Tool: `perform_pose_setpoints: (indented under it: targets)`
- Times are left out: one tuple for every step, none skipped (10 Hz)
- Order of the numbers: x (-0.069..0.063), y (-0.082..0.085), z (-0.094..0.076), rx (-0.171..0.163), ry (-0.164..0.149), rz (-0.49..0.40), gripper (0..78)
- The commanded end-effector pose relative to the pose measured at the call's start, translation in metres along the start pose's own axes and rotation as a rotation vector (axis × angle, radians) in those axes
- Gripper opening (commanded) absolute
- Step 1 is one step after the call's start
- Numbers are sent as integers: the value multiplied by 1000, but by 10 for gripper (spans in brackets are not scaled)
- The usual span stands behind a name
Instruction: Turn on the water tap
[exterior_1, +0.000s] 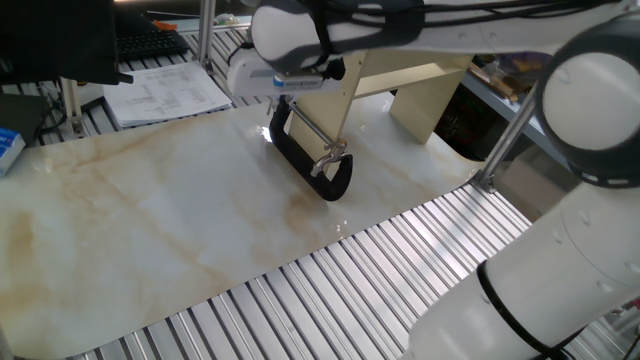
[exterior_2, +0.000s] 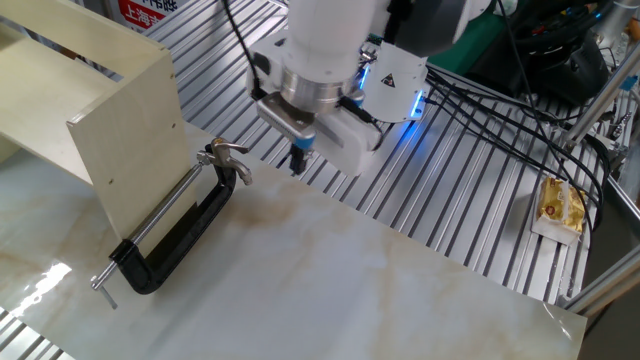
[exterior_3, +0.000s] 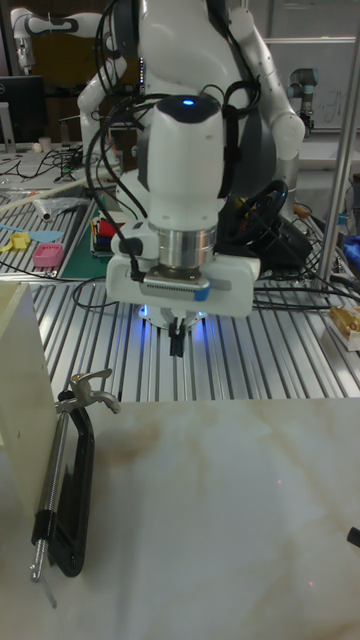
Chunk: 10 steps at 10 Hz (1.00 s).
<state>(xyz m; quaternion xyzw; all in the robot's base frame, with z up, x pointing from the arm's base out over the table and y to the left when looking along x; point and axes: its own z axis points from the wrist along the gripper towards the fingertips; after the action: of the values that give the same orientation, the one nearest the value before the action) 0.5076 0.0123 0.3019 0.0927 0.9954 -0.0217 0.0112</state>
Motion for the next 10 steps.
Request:
perform_pose_setpoints:
  targets:
    - [-22,-8,-8,-20,-34,-2,0]
    - [-25,-10,-7,-18,-37,-21,0]
    - [-27,-12,-5,-24,-49,-5,0]
    - [-28,-15,-3,-23,-44,-18,0]
    - [-29,-16,-2,-15,-23,-52,0]
    - [-29,-18,0,2,32,-74,0]
    - [-28,-18,1,6,56,-83,0]
    - [-24,-19,4,8,54,-58,0]
    - [-19,-21,6,7,49,-29,0]
    - [-8,-32,14,-7,36,21,0]
